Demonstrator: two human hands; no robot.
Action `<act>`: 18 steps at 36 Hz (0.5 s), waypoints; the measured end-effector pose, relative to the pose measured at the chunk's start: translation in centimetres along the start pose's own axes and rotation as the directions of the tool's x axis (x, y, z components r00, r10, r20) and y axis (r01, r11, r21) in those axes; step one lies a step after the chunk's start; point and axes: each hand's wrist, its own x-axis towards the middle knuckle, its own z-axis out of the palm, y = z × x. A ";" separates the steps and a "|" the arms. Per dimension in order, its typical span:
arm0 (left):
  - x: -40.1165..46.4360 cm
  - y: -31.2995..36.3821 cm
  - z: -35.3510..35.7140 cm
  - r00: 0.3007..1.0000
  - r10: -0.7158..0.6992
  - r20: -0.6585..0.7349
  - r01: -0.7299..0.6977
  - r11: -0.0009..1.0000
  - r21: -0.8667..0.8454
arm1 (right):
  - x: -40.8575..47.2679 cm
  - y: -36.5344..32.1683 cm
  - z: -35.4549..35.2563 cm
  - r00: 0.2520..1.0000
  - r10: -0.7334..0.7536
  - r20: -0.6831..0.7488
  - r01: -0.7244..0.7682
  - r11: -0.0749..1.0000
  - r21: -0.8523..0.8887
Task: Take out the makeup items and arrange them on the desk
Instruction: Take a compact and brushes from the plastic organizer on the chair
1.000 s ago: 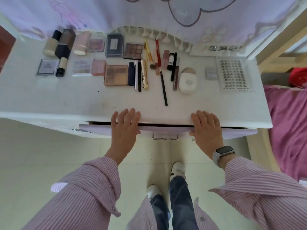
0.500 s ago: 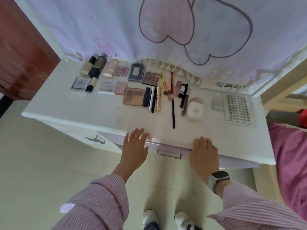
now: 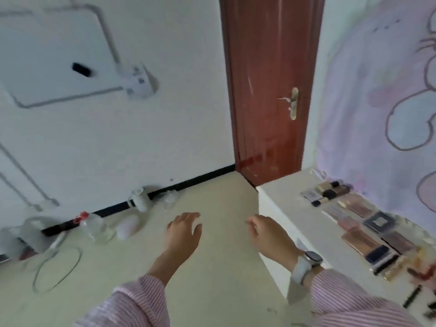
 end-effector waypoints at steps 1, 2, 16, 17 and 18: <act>-1.0 -2.1 -2.6 0.997 -0.055 -0.047 0.055 0.998 0.014 | 0.8 -2.9 0.4 0.997 -0.071 0.008 0.071 0.997 0.008; -2.2 -4.2 -5.1 0.989 -0.108 -0.100 0.111 0.993 0.025 | 1.4 -6.0 0.8 0.991 -0.134 0.020 0.134 0.991 0.010; -38.0 -30.2 -28.5 0.493 -0.649 -0.580 0.760 0.645 -0.076 | -7.5 -50.4 19.6 0.538 -0.781 0.315 0.748 0.616 0.249; -41.0 -31.6 -29.2 0.439 -0.681 -0.586 0.794 0.600 -0.102 | -8.9 -53.1 21.3 0.489 -0.807 0.331 0.769 0.578 0.274; -43.9 -33.0 -29.9 0.389 -0.708 -0.589 0.823 0.555 -0.124 | -10.4 -55.6 22.8 0.445 -0.825 0.350 0.781 0.548 0.300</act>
